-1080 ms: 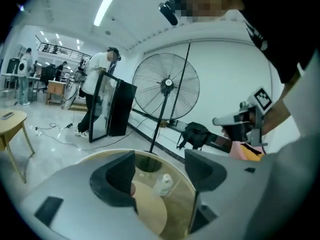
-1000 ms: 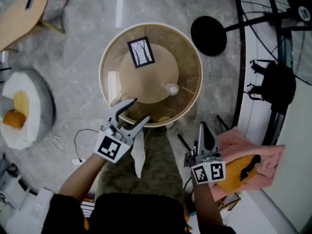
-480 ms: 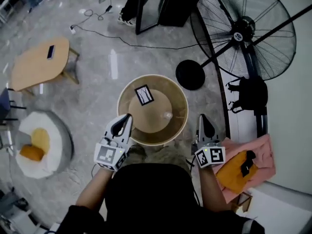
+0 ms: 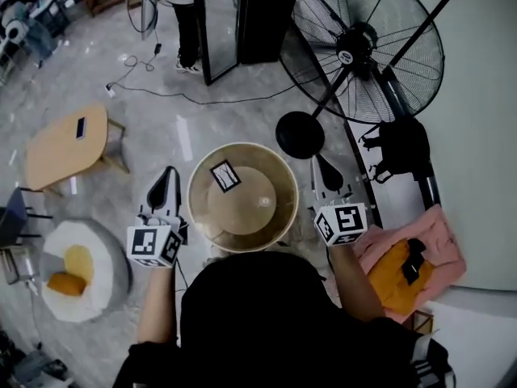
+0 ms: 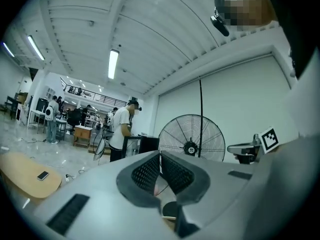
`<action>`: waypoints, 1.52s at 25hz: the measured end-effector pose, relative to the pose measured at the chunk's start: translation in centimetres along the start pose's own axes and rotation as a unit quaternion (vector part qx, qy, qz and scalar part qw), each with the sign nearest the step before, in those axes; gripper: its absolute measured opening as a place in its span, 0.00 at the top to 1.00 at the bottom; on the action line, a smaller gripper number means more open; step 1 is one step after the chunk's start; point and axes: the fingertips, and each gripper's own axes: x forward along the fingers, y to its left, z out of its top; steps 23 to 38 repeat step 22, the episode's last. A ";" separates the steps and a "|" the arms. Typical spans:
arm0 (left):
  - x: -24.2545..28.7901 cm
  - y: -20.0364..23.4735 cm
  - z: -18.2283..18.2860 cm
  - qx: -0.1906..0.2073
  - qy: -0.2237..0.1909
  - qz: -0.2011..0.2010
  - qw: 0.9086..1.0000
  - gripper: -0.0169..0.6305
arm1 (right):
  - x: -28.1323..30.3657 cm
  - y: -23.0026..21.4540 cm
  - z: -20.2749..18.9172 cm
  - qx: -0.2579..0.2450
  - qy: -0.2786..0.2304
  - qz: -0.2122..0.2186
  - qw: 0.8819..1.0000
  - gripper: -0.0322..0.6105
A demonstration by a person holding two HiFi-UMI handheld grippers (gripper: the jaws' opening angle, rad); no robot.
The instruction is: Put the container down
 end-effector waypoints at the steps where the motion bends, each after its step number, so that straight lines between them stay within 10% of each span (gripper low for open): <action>1: 0.3 -0.7 0.1 0.002 -0.002 -0.003 1.000 0.93 | 0.0 -0.4 0.3 -0.001 -0.002 0.003 1.000 0.92; 38: 2.8 -4.6 -0.9 -0.004 0.027 0.004 1.000 0.93 | 0.0 -3.2 4.7 -0.012 -0.037 0.040 0.998 0.92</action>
